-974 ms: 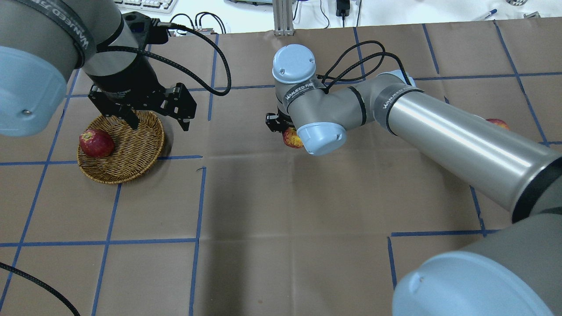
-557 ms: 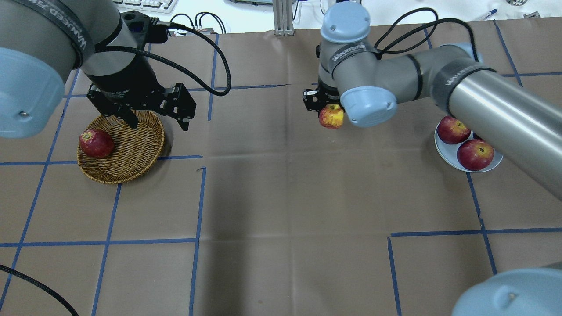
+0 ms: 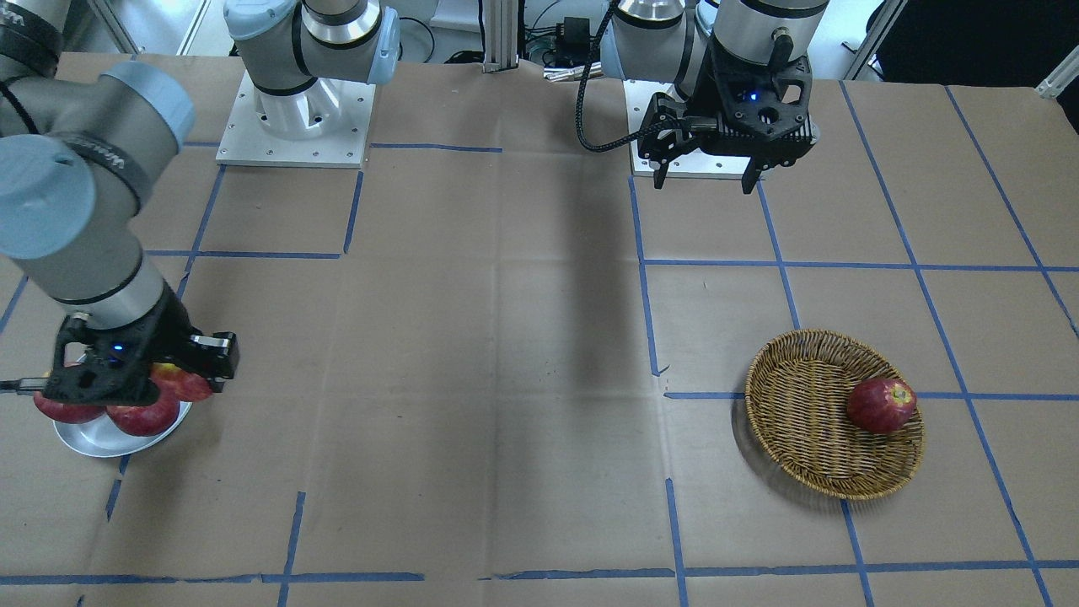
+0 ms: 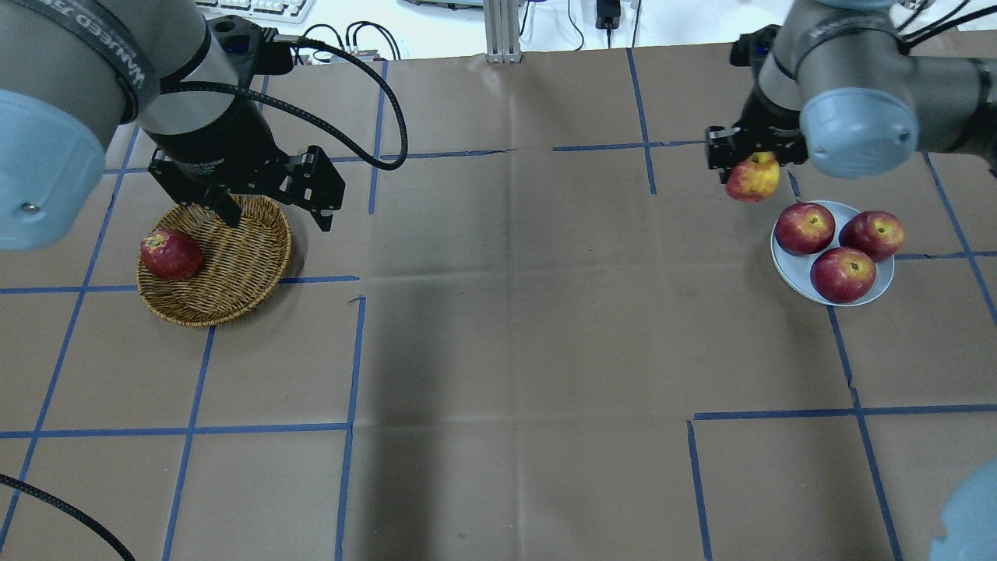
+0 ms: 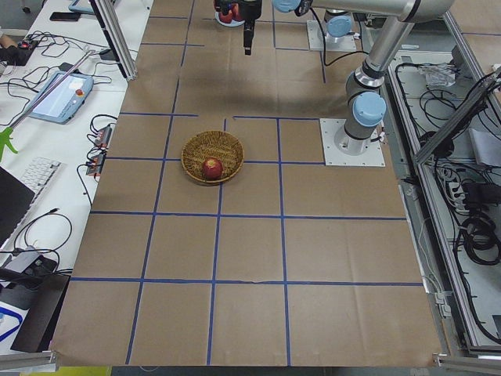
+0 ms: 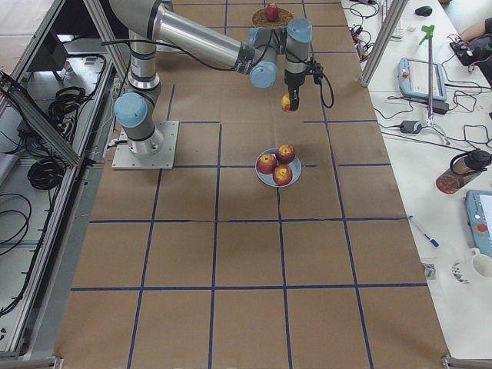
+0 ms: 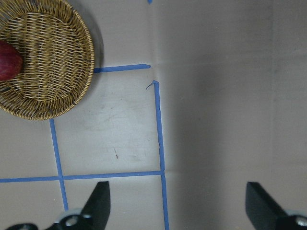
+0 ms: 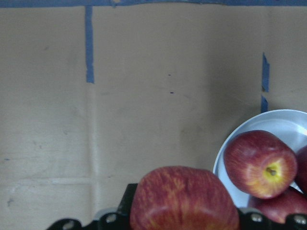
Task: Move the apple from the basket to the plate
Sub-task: 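Lift the apple with the right gripper and carry it over the white plate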
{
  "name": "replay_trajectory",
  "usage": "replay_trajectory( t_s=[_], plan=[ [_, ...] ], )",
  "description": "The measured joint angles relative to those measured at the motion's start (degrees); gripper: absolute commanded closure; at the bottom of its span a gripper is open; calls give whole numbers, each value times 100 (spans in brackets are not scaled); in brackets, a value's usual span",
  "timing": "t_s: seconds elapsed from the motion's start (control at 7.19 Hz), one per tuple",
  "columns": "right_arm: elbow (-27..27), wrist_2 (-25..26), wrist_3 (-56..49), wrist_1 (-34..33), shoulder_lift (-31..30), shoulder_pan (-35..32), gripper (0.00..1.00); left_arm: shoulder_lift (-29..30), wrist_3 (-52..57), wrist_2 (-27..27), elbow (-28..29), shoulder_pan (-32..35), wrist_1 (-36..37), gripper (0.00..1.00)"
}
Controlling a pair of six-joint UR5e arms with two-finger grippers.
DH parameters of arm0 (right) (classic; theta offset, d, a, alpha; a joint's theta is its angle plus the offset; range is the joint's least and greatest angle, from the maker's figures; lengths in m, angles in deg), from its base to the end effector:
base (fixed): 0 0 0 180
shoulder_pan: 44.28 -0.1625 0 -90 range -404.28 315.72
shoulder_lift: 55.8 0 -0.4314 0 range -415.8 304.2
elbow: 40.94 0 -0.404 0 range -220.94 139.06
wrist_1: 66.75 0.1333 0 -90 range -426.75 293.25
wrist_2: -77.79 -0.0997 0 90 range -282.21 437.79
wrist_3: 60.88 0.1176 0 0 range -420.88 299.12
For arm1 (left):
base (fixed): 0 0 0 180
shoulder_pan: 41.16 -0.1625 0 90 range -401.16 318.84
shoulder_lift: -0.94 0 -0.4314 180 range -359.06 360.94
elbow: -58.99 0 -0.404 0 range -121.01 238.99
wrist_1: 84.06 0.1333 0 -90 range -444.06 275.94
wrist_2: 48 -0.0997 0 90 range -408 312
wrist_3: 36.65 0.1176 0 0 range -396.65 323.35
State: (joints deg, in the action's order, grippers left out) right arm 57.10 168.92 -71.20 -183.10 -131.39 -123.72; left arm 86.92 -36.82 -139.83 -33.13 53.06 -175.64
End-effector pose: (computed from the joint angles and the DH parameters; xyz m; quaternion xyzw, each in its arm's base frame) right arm 0.0210 -0.6022 0.3155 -0.0024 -0.9994 0.0317 0.0159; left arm -0.1641 -0.4631 0.4893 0.0353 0.9992 -0.0034 0.0159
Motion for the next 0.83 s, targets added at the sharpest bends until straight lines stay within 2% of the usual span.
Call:
replay_trajectory(
  t_s=[0.42, 0.83],
  plan=[
    [266, -238, -1348, -186, -49, 1001, 55, -28, -10, 1, 4, 1, 6, 1],
    [330, -351, -2109, -716, 358, 1404, 54, -13, -9, 32, 5, 3, 55, 1]
  ],
)
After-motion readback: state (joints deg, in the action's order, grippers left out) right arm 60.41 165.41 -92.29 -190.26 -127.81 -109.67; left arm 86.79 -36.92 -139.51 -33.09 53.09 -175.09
